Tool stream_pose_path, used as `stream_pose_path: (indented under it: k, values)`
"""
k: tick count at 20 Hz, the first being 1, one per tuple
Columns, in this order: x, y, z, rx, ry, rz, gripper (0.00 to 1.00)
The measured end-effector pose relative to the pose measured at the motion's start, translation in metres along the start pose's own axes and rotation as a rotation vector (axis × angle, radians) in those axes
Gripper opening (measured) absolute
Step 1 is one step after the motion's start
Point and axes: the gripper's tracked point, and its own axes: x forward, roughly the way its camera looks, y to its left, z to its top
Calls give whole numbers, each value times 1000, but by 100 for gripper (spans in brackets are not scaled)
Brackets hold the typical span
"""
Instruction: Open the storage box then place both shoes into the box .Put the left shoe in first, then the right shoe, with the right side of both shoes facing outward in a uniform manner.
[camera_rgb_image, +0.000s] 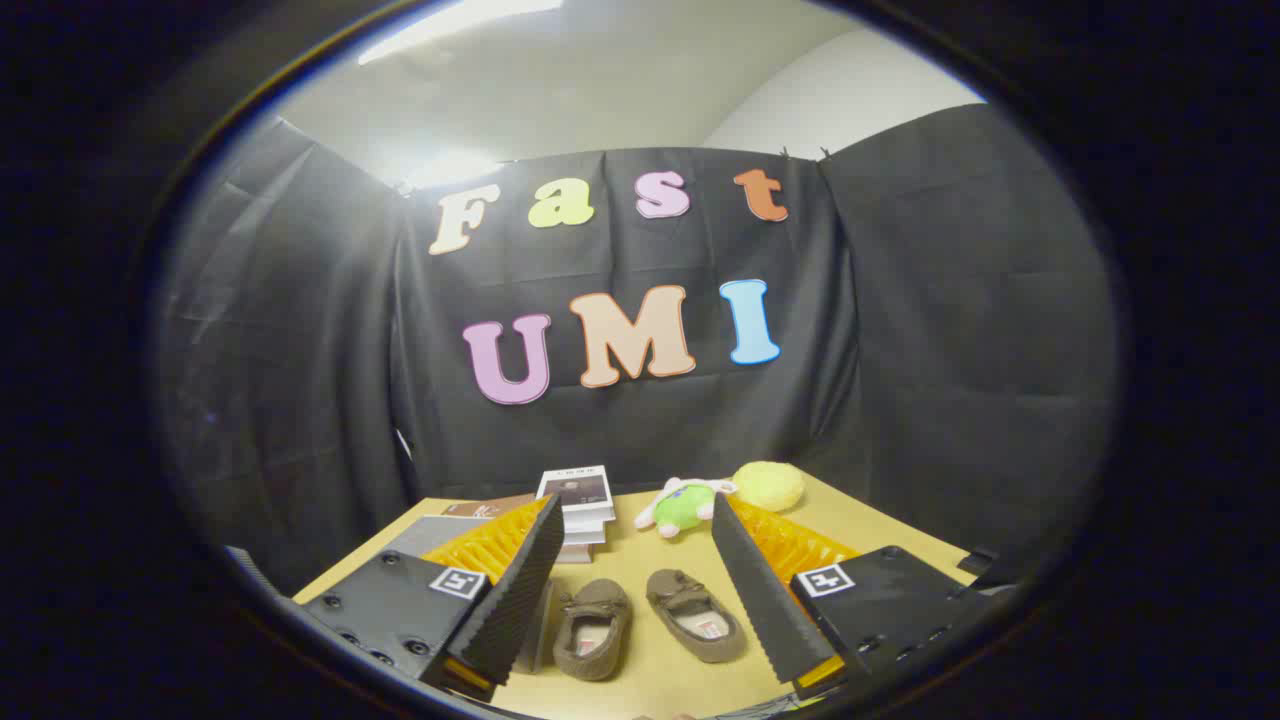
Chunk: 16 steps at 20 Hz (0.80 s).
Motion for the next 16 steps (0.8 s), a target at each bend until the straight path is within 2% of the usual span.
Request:
stream_pose_path:
  k: [16]
  values:
    - [16,-8,-7,10,42,-2,97]
